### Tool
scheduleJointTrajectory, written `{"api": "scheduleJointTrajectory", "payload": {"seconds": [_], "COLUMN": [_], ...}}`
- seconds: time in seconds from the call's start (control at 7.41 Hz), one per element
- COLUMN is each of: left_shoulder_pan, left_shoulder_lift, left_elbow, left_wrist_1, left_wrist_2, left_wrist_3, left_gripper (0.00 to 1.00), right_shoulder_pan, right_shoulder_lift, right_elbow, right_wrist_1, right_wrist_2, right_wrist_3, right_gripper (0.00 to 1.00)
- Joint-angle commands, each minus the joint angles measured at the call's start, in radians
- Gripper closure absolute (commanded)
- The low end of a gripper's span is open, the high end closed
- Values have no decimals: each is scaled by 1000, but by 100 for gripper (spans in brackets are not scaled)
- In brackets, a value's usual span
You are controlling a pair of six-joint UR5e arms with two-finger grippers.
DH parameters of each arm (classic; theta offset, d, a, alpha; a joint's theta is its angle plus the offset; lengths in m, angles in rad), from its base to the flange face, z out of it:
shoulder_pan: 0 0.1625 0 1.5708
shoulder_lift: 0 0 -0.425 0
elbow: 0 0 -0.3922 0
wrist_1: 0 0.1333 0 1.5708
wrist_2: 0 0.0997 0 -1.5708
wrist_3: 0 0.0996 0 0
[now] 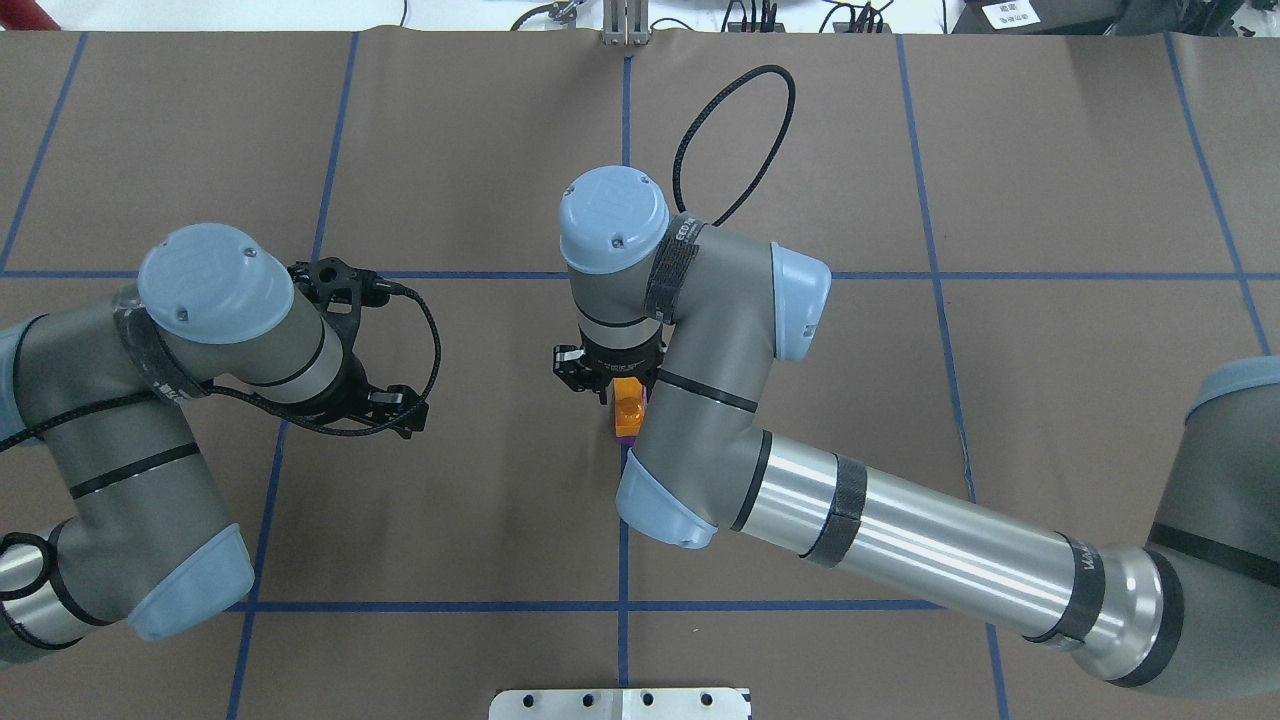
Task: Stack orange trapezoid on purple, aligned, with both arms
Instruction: 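Lower the orange block onto the purple block with the right gripper, aligning it, then open the right gripper and lift it off the stacked blocks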
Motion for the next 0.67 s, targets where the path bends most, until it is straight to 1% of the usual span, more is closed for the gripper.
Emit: {"api": "scheduleJointTrajectory", "payload": {"seconds": [0.0,0.13,0.27,0.4,0.54], "left_shoulder_pan": [0,-2,-6,-11,-35], "left_shoulder_lift": [0,0,3,32,68], "left_elbow": [0,0,-2,-11,-32], "left_wrist_1": [0,0,0,-6,-8], "left_wrist_2": [0,2,0,-2,-2], "left_wrist_3": [-1,0,9,22,70], "left_gripper": [0,0,0,0,0], "right_shoulder_pan": [3,14,35,70,121], "right_shoulder_lift": [0,-4,-44,-184,-349], "right_elbow": [8,30,91,231,371], "right_wrist_1": [-1,-7,-14,-11,-1], "right_wrist_2": [1,4,13,16,36], "right_wrist_3": [6,4,4,-5,-25], "right_gripper": [0,0,0,0,0]}}
